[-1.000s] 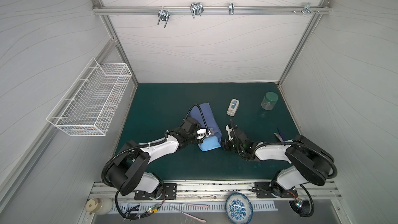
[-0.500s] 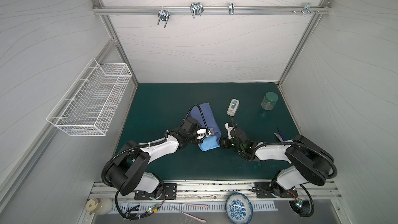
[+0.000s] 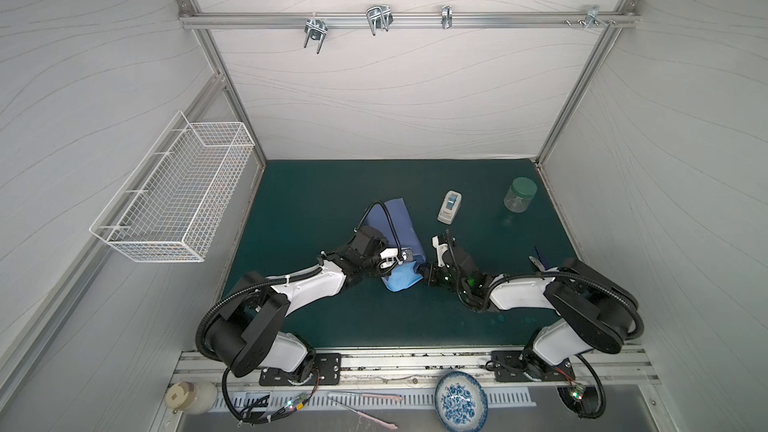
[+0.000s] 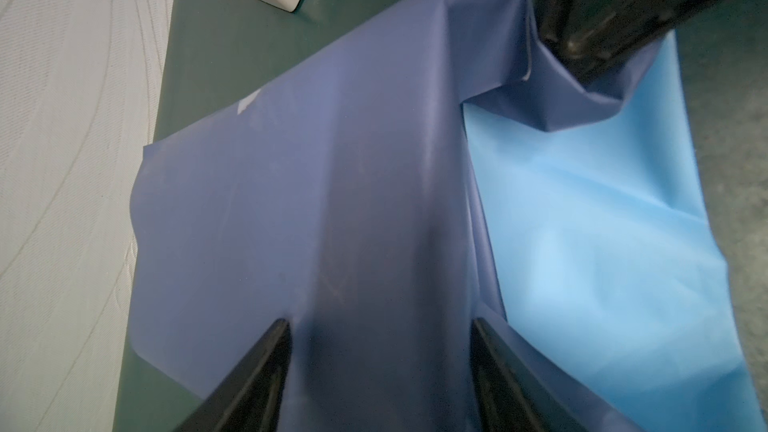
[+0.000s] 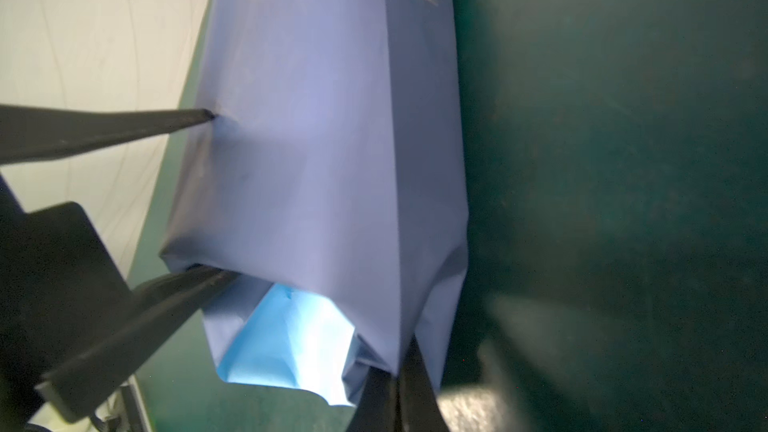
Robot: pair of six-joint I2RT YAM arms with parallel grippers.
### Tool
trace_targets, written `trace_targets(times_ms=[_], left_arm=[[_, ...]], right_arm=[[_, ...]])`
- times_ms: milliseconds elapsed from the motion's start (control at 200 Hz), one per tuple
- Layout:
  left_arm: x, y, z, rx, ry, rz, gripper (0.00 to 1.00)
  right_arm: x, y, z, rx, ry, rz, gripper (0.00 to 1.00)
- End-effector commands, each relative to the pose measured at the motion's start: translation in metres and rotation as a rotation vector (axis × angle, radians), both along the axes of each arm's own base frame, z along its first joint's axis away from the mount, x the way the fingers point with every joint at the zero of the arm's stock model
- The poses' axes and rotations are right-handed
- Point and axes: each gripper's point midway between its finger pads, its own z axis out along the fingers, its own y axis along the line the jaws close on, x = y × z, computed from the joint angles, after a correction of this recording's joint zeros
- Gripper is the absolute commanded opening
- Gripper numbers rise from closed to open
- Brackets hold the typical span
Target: Wrap the gift box in paper
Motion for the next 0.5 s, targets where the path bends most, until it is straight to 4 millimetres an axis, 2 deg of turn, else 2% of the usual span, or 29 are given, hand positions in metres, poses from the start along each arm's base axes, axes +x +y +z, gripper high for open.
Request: trace_targets(times_ms=[0, 495], left_arm=[[-0.0173, 0.0125, -0.0252, 0.078, 0.112, 0.005, 0.69], [-0.0169, 0.0119, -0.0247, 0.074, 0.112, 0.01, 0.69]], right_arm=[[0.0054, 0.0091, 0.011, 0.062, -0.01, -0.026, 0.04], [0.0147, 0.0188, 0.0157, 0.158, 0.007, -0.087, 0.04]])
